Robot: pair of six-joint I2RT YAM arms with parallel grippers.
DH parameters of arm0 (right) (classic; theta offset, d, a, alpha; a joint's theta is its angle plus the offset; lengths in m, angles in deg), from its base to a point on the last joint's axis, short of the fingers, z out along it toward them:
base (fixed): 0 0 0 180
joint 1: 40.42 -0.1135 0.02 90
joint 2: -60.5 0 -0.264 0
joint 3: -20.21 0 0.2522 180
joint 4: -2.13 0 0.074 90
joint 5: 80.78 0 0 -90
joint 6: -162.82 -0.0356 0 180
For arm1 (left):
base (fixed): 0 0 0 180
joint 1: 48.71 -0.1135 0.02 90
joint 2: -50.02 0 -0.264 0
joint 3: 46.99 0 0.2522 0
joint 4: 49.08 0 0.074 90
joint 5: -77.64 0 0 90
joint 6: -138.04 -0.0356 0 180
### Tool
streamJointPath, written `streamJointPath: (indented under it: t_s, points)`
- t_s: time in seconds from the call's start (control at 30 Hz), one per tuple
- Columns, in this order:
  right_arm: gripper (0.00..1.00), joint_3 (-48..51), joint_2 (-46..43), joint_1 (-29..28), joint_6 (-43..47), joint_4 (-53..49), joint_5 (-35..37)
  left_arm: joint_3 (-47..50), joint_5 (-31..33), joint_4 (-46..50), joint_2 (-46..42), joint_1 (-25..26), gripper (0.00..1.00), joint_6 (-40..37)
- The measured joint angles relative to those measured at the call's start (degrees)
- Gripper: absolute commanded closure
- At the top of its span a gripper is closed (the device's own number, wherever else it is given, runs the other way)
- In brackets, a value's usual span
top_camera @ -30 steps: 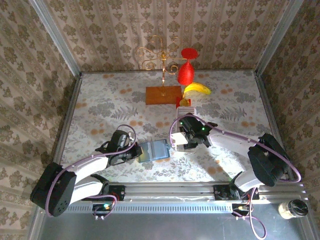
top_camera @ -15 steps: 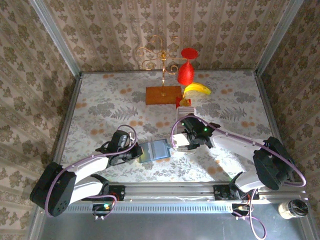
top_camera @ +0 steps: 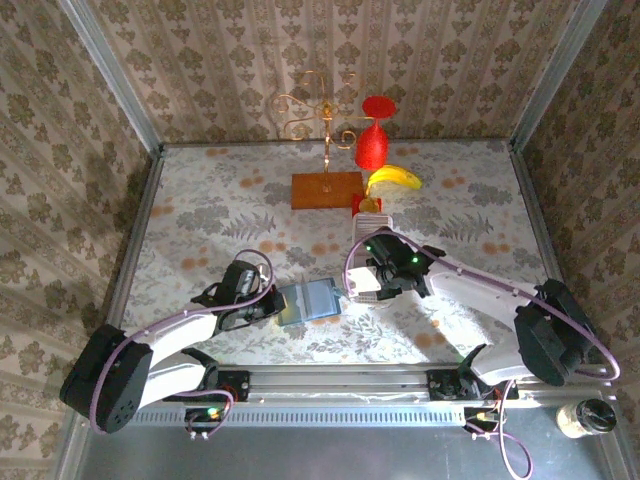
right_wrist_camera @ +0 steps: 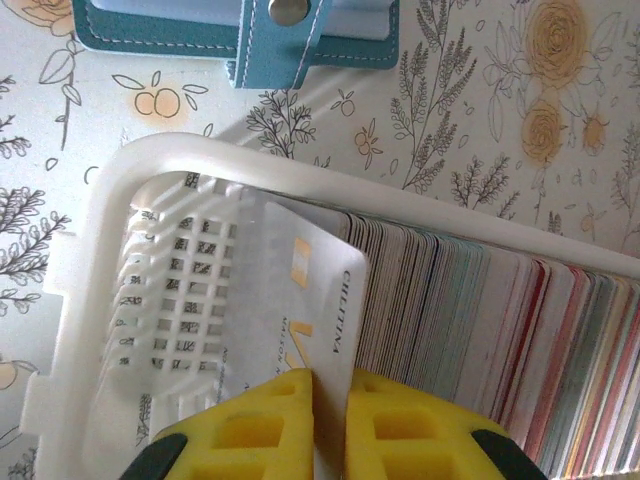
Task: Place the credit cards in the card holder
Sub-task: Pick up several credit cards from the storage box, then place several credit cards in the storage box.
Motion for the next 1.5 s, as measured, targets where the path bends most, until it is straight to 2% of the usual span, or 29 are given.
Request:
streamJointPath:
  t_s: [0.13, 0.27, 0.4, 0.67, 0.83, 0.97, 1.23, 1.4, 1.5]
  points:
    - [0.92, -0.02, -1.07, -0.07, -0.83, -0.85, -0.20, 0.00, 0.00, 0.00, 0.00, 0.00, 1.00, 0.00]
    - [0.99, -0.09, -2.27, -0.26, -1.81, -2.51, -0.98, 0.00, 0.00, 0.00, 0.00, 0.00, 1.00, 0.00]
    - [1.00, -0.96, -4.46, -0.44, -4.04, -4.44, -1.51, 0.00, 0.00, 0.00, 0.00, 0.00, 1.00, -0.02]
    - [1.00, -4.66, -12.50, -3.98, -16.24, -6.25, -2.51, 0.00, 0.02, 0.02, 0.00, 0.04, 1.00, -0.02]
    - [1.00, -8.41, -14.62, -5.14, -35.30, -6.27, -3.19, 0.00, 0.02, 0.02, 0.00, 0.04, 1.00, -0.02]
    - [1.00, -11.32, -13.84, -5.14, -55.78, -6.14, -3.65, 0.00, 0.04, 0.02, 0.00, 0.07, 1.00, -0.02]
    - [1.00, -14.60, -1.40, -6.32, -93.11, -1.18, -11.80, 0.00, 0.04, 0.17, -0.02, 0.07, 1.00, -0.02]
    - [1.00, -14.69, 7.23, -8.92, -103.82, 1.40, -13.53, 0.00, 0.04, 0.57, -0.33, 0.07, 1.00, -0.02]
    - [1.00, -15.23, 9.42, -9.42, -105.13, 0.44, -13.09, 0.00, 0.04, 1.09, -0.68, 0.07, 0.99, -0.04]
